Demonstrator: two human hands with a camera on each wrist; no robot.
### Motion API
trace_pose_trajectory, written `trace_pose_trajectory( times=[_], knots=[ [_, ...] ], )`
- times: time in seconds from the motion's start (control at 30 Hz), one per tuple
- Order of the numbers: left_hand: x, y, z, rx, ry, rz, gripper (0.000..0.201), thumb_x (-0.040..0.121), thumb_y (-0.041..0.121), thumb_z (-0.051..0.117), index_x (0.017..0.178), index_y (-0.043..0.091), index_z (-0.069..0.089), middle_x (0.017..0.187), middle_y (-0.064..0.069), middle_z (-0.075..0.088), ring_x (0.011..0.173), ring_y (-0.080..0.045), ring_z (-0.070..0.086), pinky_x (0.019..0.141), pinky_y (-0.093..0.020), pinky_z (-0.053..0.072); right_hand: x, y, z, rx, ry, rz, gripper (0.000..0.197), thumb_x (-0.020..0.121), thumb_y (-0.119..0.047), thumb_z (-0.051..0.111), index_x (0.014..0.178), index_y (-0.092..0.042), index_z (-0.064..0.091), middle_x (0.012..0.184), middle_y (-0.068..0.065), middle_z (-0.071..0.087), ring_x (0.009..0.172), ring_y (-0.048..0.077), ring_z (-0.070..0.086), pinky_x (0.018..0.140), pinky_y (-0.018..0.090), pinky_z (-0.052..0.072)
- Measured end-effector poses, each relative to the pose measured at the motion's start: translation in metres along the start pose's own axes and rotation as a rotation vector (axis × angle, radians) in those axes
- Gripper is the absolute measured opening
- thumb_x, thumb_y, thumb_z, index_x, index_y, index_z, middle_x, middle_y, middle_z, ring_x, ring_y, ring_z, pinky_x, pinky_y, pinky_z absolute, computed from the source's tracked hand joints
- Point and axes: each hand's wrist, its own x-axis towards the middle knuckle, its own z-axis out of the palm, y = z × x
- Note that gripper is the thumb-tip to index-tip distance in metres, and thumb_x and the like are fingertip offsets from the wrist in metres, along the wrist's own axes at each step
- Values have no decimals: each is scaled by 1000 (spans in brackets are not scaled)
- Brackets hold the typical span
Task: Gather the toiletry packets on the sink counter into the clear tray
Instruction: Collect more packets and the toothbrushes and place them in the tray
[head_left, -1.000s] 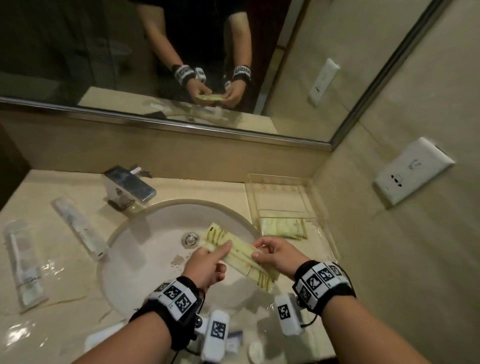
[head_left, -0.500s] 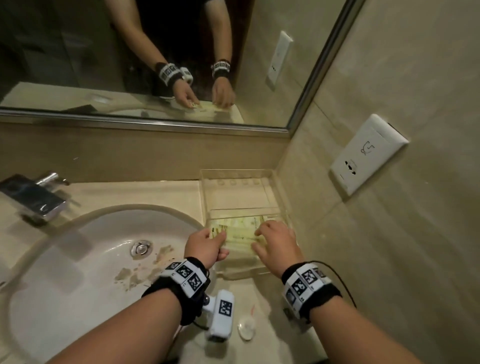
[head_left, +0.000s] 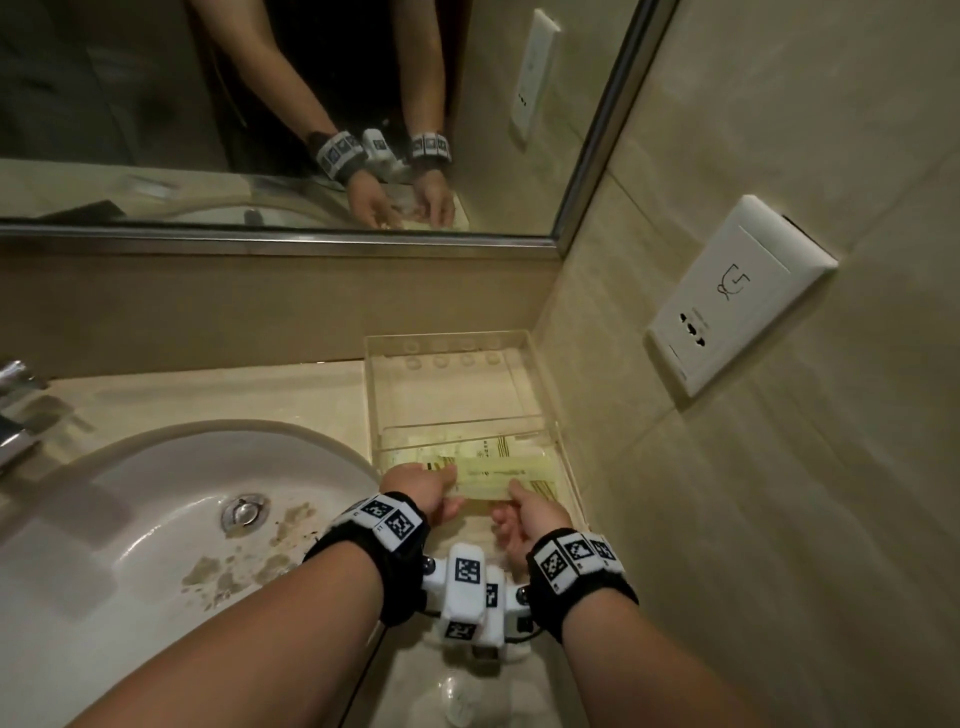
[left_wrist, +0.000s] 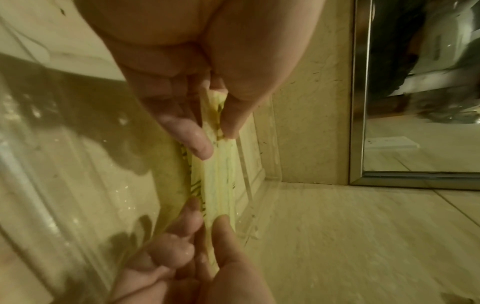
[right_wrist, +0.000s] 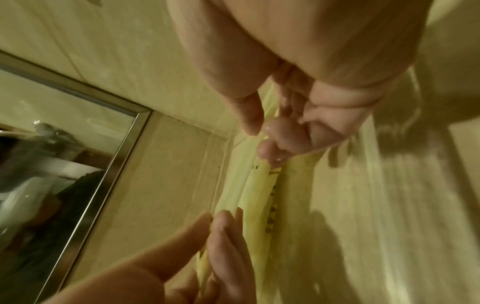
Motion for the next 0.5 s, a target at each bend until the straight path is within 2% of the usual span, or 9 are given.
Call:
trace_pose_trajectory(
  times=[0.07,0.1,0.17,0.2,0.27,0.33,0.4,0.47,0.5],
  knots=[
    [6,1,3,13,-14,-35,21,89,16,67,84,-3,60,64,-15,67,40,-20,58,49,-29,57,9,-7,-3,56,-18,26,26,93,-16,59,113,1,61,53,5,56,39,12,46,41,22,38],
    [9,2,5,-8,-20,-64,22,88,16,68,82,-3,60,62,-15,67,41,-21,58,59,-35,60,13,-11,-4,75,-28,40,24,93,-14,59,112,0,61,55,5,57,38,12,47,39,22,40],
    [14,5,9,-58,-27,-117,21,87,14,69,83,-6,62,70,-19,69,45,-24,59,81,-47,59,17,-18,-5,101,-53,63,20,92,-13,60,109,-2,61,60,7,60,35,12,50,35,20,42],
    [16,6,11,-72,-23,-131,19,86,12,69,84,-6,63,77,-21,70,48,-25,60,86,-47,58,19,-21,-5,116,-64,67,18,92,-11,60,107,-2,60,62,9,62,34,13,53,34,19,43],
    [16,9,13,-83,-13,-141,12,87,7,67,83,-4,65,85,-23,70,55,-26,62,86,-44,58,25,-26,-3,144,-81,74,17,92,-9,60,107,0,59,67,13,66,37,15,59,35,20,47],
    [16,12,12,-81,-27,-124,5,89,1,63,94,0,65,83,-18,67,61,-23,62,79,-38,60,35,-29,-2,175,-92,95,18,92,-8,61,108,1,58,75,17,67,41,19,64,38,23,51],
    [18,13,12,-84,-57,-85,26,89,-5,58,115,-5,57,82,-11,61,67,-19,61,68,-29,59,45,-31,-1,189,-87,117,22,90,-7,62,110,2,58,82,20,68,46,24,67,40,26,54],
    [21,13,12,-68,-40,-51,33,92,0,56,124,-7,54,96,-13,65,73,-20,62,73,-28,59,53,-32,0,179,-70,128,27,90,-7,64,114,2,58,88,21,69,49,26,68,41,28,54],
    [22,14,10,35,6,-30,31,95,11,54,124,-2,58,106,-13,67,81,-22,64,80,-29,57,57,-32,0,167,-57,131,28,89,-7,65,115,2,58,89,21,69,50,26,68,41,28,54]
  ],
)
